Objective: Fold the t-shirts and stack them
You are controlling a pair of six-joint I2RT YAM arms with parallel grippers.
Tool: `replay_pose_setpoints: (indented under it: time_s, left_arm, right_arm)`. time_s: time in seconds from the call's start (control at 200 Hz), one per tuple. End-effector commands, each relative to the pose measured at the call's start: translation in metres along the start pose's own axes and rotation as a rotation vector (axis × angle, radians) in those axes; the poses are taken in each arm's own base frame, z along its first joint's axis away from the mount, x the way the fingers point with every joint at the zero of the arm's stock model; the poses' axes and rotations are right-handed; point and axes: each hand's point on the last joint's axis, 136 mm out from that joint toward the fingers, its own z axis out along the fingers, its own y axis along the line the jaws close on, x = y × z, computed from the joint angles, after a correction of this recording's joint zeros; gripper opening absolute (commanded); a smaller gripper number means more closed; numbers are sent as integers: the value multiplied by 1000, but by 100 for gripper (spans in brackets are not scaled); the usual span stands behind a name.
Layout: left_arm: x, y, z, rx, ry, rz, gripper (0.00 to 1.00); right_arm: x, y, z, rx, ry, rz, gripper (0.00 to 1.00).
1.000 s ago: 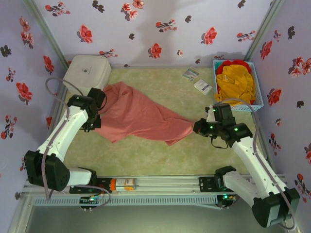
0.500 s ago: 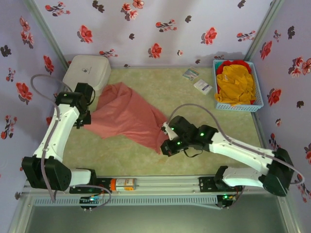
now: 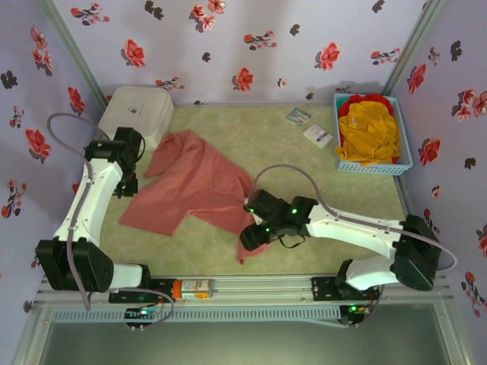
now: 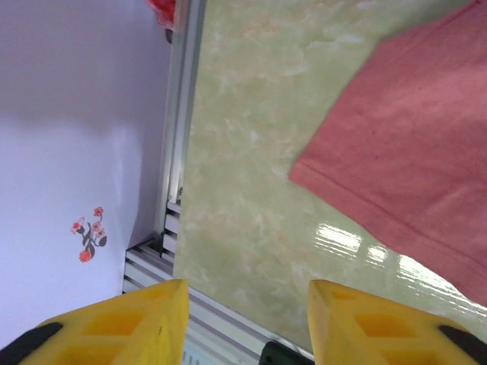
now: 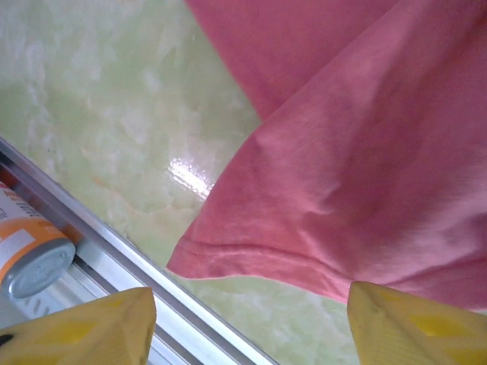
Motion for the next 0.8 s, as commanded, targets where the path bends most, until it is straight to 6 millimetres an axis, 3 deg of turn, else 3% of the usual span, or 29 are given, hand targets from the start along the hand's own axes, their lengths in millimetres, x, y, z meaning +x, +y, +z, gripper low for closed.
replay_pose_setpoints:
  time_s: [0.0, 0.195, 0.365, 0.43, 0.59, 0.795]
  left_arm:
    - [-3, -19, -12, 112, -28, -16, 48]
    - [-4, -105, -43, 435, -129, -27, 53]
    - [23, -202, -44, 675, -70, -11, 54]
    - [29, -237, -47, 720, -77, 20, 54]
    - [42, -301, -39, 689, -57, 162, 55]
    - [55, -345, -11, 531, 5, 340, 55]
  right_arm:
    - [-18, -34, -24, 100, -103, 88, 69]
    - [-32, -97, -33, 233, -173, 313, 71]
    - [-30, -138, -18, 205, -191, 550, 74]
    - [-29, -143, -9, 176, -181, 591, 75]
    - [-26, -148, 18, 128, -176, 654, 74]
    - [-24, -153, 32, 109, -191, 721, 71]
